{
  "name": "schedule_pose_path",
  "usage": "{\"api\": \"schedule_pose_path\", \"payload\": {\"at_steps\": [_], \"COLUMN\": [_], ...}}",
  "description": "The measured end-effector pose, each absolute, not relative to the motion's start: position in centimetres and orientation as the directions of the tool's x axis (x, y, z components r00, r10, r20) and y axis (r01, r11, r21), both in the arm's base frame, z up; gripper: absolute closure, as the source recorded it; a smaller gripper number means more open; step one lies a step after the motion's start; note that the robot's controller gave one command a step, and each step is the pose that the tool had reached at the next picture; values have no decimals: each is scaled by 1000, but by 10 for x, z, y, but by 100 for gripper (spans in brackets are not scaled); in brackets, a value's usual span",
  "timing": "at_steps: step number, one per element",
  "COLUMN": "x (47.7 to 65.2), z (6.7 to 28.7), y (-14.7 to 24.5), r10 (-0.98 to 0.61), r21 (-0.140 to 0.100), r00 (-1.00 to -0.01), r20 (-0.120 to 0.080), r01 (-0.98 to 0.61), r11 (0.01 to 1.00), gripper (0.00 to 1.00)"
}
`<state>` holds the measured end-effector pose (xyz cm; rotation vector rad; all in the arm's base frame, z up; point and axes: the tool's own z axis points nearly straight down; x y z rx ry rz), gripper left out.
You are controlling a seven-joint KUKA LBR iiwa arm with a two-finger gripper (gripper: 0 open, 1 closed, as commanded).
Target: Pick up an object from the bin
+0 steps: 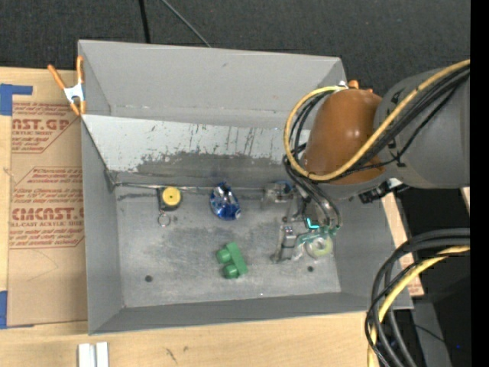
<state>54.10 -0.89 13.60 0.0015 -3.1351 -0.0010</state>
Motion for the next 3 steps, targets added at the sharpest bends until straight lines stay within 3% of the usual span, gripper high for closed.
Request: {"api": "schedule_pose_path", "payload": {"at_steps": [1,2,3], "x": [555,514,516], "z": [96,68,70], "y": [-138,-136,-136], "r10": [-263,-198,-199], "r21": [-3,3,1], "r00": [-965,-980,-980], "r20": [-1,3,-2], "r01": [-263,-198,-199], "r11": [965,980,980], "gripper": [0,0,100]}}
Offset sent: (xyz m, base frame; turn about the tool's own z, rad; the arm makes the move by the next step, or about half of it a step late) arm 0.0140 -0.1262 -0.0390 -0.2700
